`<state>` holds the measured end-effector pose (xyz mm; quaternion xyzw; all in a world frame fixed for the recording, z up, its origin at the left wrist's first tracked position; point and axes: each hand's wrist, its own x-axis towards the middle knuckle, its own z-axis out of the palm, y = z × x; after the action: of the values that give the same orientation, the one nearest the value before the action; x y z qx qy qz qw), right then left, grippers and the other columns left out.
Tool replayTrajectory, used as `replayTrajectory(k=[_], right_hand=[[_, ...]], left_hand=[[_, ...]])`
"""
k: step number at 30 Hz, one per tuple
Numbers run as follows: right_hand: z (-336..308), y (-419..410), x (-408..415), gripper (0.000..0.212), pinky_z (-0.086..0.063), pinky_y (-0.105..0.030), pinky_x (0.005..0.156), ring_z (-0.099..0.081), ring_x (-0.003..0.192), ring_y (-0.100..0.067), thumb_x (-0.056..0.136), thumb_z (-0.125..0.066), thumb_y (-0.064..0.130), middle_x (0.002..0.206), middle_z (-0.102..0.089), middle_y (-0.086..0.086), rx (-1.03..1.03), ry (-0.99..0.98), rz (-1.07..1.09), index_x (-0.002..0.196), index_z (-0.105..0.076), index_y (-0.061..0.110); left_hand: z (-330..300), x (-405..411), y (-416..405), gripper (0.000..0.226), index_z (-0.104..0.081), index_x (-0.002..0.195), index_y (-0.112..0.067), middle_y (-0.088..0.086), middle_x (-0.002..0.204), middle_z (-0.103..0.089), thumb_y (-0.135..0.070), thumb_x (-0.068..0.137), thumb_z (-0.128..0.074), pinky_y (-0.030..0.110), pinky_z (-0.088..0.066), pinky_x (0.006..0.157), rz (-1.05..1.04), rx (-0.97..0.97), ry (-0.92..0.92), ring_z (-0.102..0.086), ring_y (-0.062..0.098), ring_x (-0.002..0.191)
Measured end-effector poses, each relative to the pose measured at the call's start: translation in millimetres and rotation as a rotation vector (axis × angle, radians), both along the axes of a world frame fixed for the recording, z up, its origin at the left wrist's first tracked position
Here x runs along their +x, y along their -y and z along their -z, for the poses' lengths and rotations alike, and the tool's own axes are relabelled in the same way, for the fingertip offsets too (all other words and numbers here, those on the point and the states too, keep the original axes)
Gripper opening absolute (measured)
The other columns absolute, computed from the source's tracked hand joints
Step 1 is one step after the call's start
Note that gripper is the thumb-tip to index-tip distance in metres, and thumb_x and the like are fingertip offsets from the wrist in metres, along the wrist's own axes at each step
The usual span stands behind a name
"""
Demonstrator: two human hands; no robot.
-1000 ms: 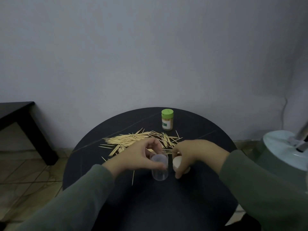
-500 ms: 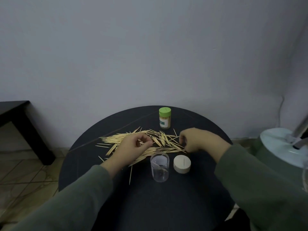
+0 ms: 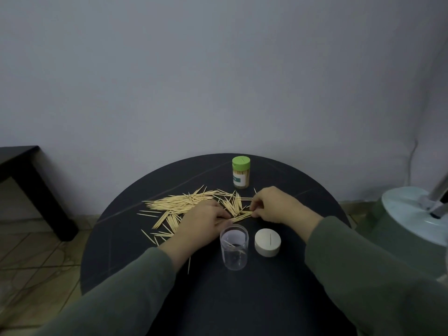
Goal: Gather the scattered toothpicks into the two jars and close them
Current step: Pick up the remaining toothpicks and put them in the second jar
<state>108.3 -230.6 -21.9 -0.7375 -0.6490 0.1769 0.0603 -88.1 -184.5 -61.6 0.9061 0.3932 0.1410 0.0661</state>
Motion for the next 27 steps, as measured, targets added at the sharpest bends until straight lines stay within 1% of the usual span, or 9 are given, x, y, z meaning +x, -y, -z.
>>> replayTrajectory(k=[3, 6, 8, 10, 13, 17, 21, 24, 27], right_hand=[[4.5, -2.3, 7.8, 0.024, -0.053, -0.030, 0.087, -0.057, 0.098, -0.012, 0.090, -0.064, 0.025, 0.110, -0.059, 0.002, 0.096, -0.039, 0.053, 0.113, -0.063, 0.023], [11.4, -10.9, 12.2, 0.033, -0.051, -0.033, 0.091, -0.056, 0.106, -0.018, 0.094, -0.057, 0.025, 0.123, -0.054, -0.003, 0.192, 0.031, 0.160, 0.126, -0.058, 0.017], [17.3, -17.7, 11.8, 0.042, -0.048, -0.037, 0.095, -0.052, 0.115, -0.022, 0.098, -0.050, 0.034, 0.131, -0.049, -0.007, 0.166, 0.120, 0.192, 0.134, -0.052, 0.013], [22.1, -24.2, 11.2, 0.049, -0.044, -0.041, 0.100, -0.046, 0.121, -0.024, 0.099, -0.043, 0.042, 0.134, -0.046, -0.009, 0.132, 0.197, 0.192, 0.137, -0.050, 0.013], [24.8, -33.6, 11.6, 0.050, -0.041, -0.043, 0.102, -0.044, 0.123, -0.025, 0.098, -0.042, 0.049, 0.135, -0.047, -0.008, 0.143, 0.187, 0.185, 0.136, -0.053, 0.019], [26.7, -40.8, 10.6, 0.038, -0.040, -0.043, 0.101, -0.049, 0.120, -0.021, 0.096, -0.051, 0.046, 0.131, -0.055, -0.001, 0.209, 0.087, 0.151, 0.128, -0.061, 0.028], [25.2, -37.3, 11.4, 0.027, -0.038, -0.039, 0.100, -0.053, 0.115, -0.015, 0.096, -0.053, 0.038, 0.123, -0.062, 0.007, 0.251, 0.107, 0.036, 0.118, -0.067, 0.031], [21.0, -29.5, 16.1, 0.025, -0.034, -0.039, 0.105, -0.053, 0.114, -0.012, 0.096, -0.054, 0.036, 0.122, -0.062, 0.009, 0.213, 0.088, -0.034, 0.118, -0.066, 0.030], [15.9, -20.0, 22.4, 0.024, -0.033, -0.039, 0.107, -0.054, 0.112, -0.010, 0.095, -0.056, 0.035, 0.120, -0.062, 0.010, 0.175, 0.079, -0.074, 0.116, -0.067, 0.030]], left_hand=[[0.6, 7.3, -8.6, 0.034, -0.066, 0.114, -0.032, -0.012, 0.114, -0.058, -0.053, 0.092, -0.051, 0.028, -0.046, 0.090, 0.025, 0.021, 0.026, -0.049, 0.007, 0.109], [-1.2, 20.5, -19.8, 0.040, -0.056, 0.129, -0.028, -0.007, 0.132, -0.053, -0.048, 0.097, -0.044, 0.030, -0.042, 0.097, -0.028, 0.080, 0.011, -0.045, 0.011, 0.119], [-1.9, 29.1, -27.3, 0.050, -0.046, 0.140, -0.023, -0.003, 0.141, -0.046, -0.050, 0.098, -0.041, 0.034, -0.039, 0.102, -0.107, 0.069, -0.005, -0.039, 0.016, 0.127], [-2.2, 34.9, -35.4, 0.058, -0.038, 0.145, -0.019, 0.001, 0.147, -0.040, -0.052, 0.098, -0.039, 0.037, -0.037, 0.105, -0.181, 0.038, -0.033, -0.034, 0.020, 0.133], [-2.2, 37.3, -49.6, 0.062, -0.034, 0.148, -0.019, 0.000, 0.151, -0.035, -0.055, 0.098, -0.036, 0.040, -0.036, 0.107, -0.191, 0.015, -0.083, -0.030, 0.022, 0.136], [-1.4, 38.0, -59.4, 0.057, -0.038, 0.146, -0.026, -0.007, 0.150, -0.037, -0.056, 0.097, -0.033, 0.039, -0.036, 0.105, -0.062, -0.039, -0.158, -0.031, 0.017, 0.132], [-4.2, 38.8, -54.6, 0.048, -0.045, 0.140, -0.034, -0.011, 0.141, -0.045, -0.055, 0.098, -0.033, 0.035, -0.038, 0.097, 0.057, -0.005, -0.185, -0.036, 0.012, 0.120], [-7.9, 34.6, -50.4, 0.045, -0.052, 0.134, -0.036, -0.013, 0.133, -0.051, -0.055, 0.097, -0.038, 0.033, -0.041, 0.093, 0.110, 0.021, -0.175, -0.037, 0.009, 0.112], [-11.7, 29.6, -44.6, 0.044, -0.055, 0.132, -0.036, -0.013, 0.132, -0.051, -0.056, 0.095, -0.041, 0.032, -0.042, 0.094, 0.156, 0.009, -0.193, -0.037, 0.008, 0.112]])
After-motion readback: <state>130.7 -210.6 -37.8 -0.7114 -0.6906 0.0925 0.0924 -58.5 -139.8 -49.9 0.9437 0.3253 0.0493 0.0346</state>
